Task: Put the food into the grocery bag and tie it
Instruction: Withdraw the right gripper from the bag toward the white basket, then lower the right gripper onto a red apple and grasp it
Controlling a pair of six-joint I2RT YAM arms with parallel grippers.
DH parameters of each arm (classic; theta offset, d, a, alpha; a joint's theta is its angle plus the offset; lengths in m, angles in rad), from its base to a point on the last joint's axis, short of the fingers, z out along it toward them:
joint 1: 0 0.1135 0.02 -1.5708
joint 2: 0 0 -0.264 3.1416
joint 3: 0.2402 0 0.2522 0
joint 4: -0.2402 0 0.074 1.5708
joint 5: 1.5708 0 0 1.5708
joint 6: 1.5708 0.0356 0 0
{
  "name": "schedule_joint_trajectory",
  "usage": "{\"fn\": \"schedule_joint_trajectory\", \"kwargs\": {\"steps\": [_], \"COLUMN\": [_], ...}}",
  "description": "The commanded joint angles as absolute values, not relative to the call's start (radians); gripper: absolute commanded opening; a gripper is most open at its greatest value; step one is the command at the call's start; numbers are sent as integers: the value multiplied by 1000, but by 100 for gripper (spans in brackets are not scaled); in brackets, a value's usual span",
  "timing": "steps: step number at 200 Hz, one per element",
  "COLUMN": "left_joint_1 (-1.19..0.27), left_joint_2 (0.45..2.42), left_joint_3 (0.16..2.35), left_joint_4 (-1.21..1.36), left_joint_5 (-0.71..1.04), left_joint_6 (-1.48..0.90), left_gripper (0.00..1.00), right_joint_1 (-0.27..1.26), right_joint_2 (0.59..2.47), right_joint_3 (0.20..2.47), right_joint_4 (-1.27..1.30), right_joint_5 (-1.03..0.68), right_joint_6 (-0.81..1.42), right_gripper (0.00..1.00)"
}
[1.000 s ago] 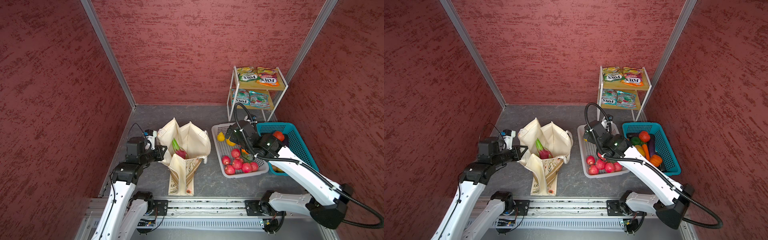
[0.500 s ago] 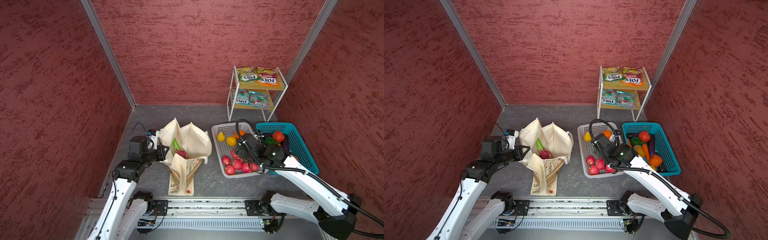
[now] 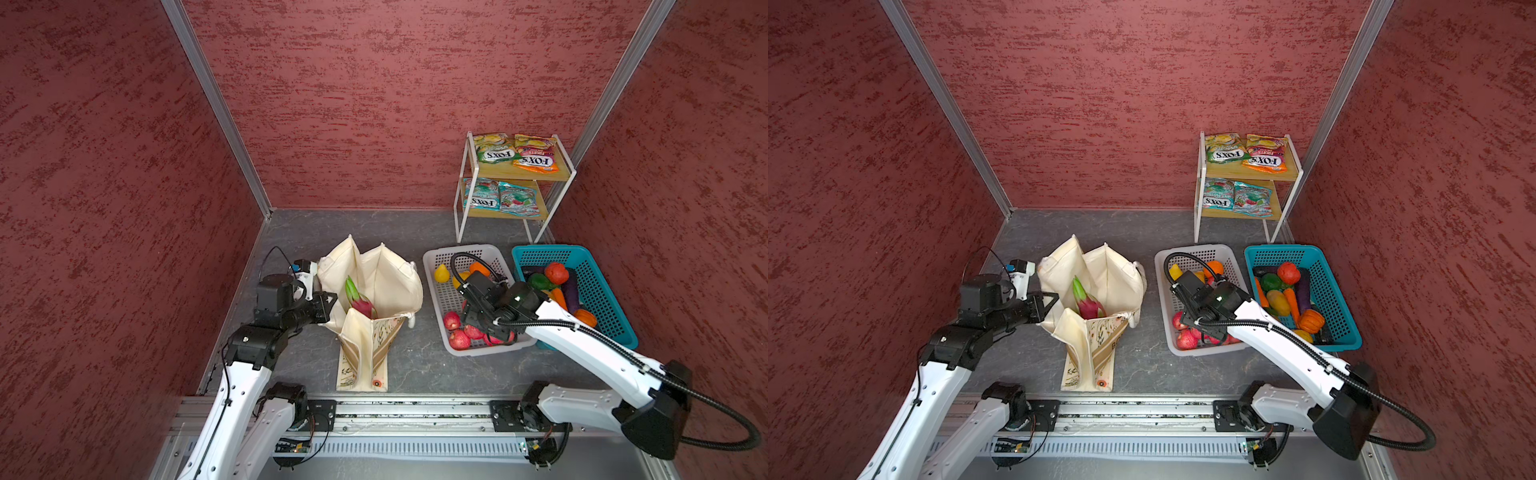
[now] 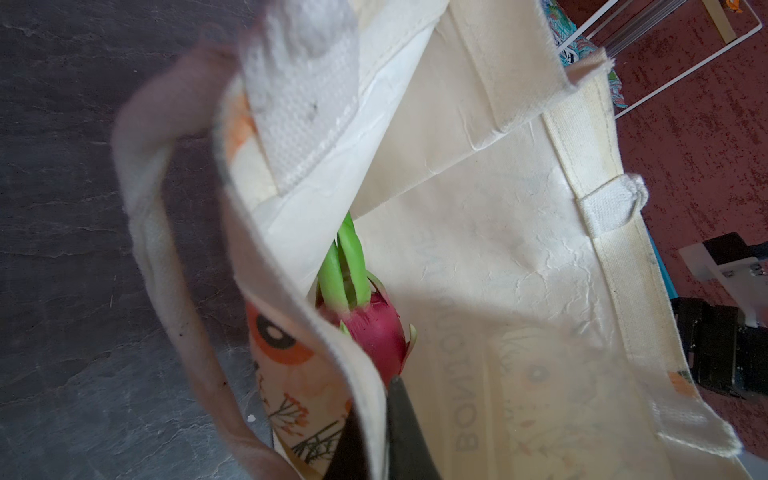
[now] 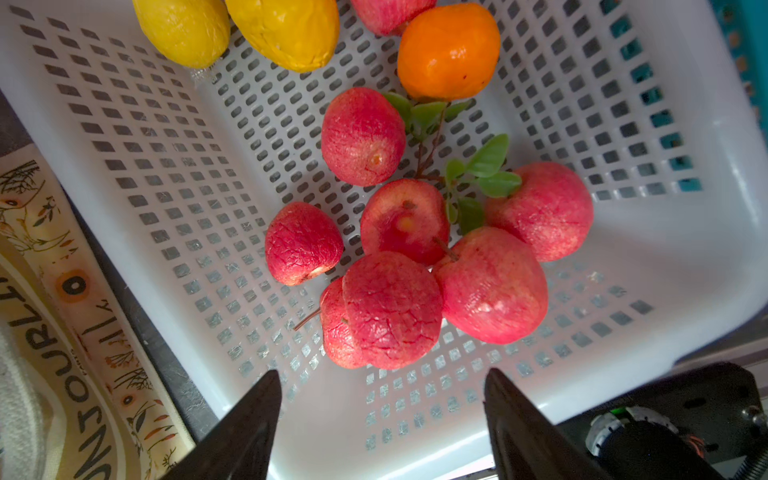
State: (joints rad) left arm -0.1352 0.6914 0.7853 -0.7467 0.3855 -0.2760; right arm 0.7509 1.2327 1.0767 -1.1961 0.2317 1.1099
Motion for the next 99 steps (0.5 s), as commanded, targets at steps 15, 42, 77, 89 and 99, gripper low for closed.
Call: {"fn": "schedule_joint_trajectory", "kwargs": {"steps": [15,42,77,89,99], "left_joint_1": [-139,-135,-135,-135,-135], "left_joint_2": [686,685,680,679,680], "left_joint_3": [773,773,771,770,770], "left_joint_4": [-759,-756,-752,-752,-751], "left_joint_5": [375,384,389,391,391], "left_joint_6": [-276,-275,-275,-275,-275], "left_gripper": [10,10,11,11,11], "right_joint_1": [749,747,741,741,740], "right_joint_2": [1304,1326,1373,1385,1385], "right_joint_3": [1113,1123,1150,1155,1155], "right_joint_4": [-1214,-1218,-1249,-1259,-1258], "right_joint_5": [222,248,274,273,272], "right_joint_6": [1104,1109,1088,1082,1076], "right_gripper": [80,83,83,83,83]}}
